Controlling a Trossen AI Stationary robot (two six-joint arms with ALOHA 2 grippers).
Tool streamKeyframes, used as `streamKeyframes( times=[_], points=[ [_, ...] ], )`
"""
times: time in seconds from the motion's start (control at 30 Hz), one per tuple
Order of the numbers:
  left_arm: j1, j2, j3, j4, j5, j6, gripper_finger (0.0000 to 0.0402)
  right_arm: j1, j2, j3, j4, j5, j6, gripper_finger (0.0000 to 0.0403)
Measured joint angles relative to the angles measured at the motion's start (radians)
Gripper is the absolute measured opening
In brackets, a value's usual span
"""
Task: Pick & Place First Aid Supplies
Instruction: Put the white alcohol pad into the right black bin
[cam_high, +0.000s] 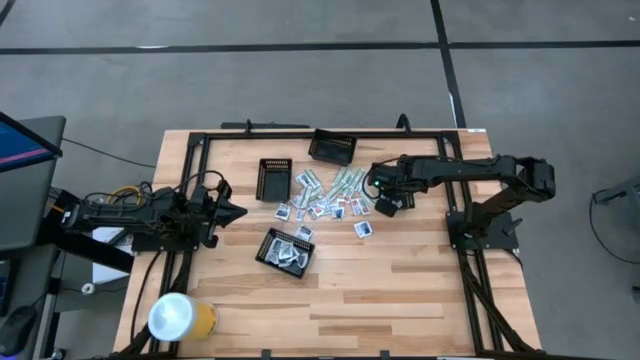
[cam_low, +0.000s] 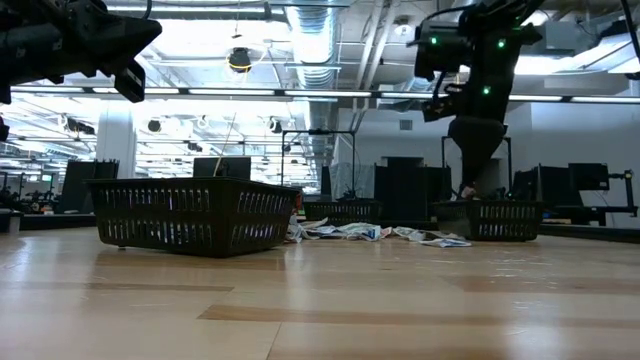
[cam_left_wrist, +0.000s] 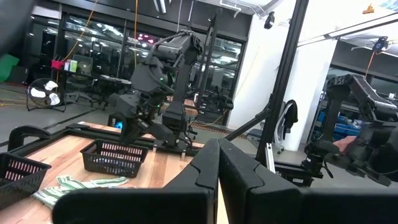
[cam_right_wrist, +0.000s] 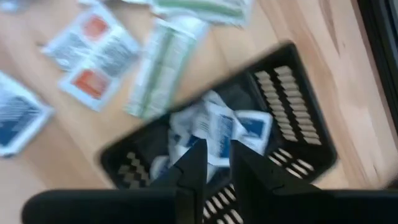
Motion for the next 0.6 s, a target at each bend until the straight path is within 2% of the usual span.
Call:
streamKeyframes(
  times=[0.3, 0.5, 0.6],
  points=[
    [0.000, 0.000, 0.000, 0.000, 0.000, 0.000, 0.0008, 0.149, -0.001, 0.031, 0.170, -0.013, -0.161, 0.0063],
    [0.000, 0.000, 0.000, 0.000, 0.000, 0.000, 0.0008, 0.206, 0.027, 0.033, 0.313, -0.204, -0.306, 0.0063],
    [0.000, 0.000, 0.000, 0.000, 0.000, 0.000, 0.0008, 0.219, 0.064, 0.033, 0.332, -0.238, -0.316, 0.0063]
  ],
)
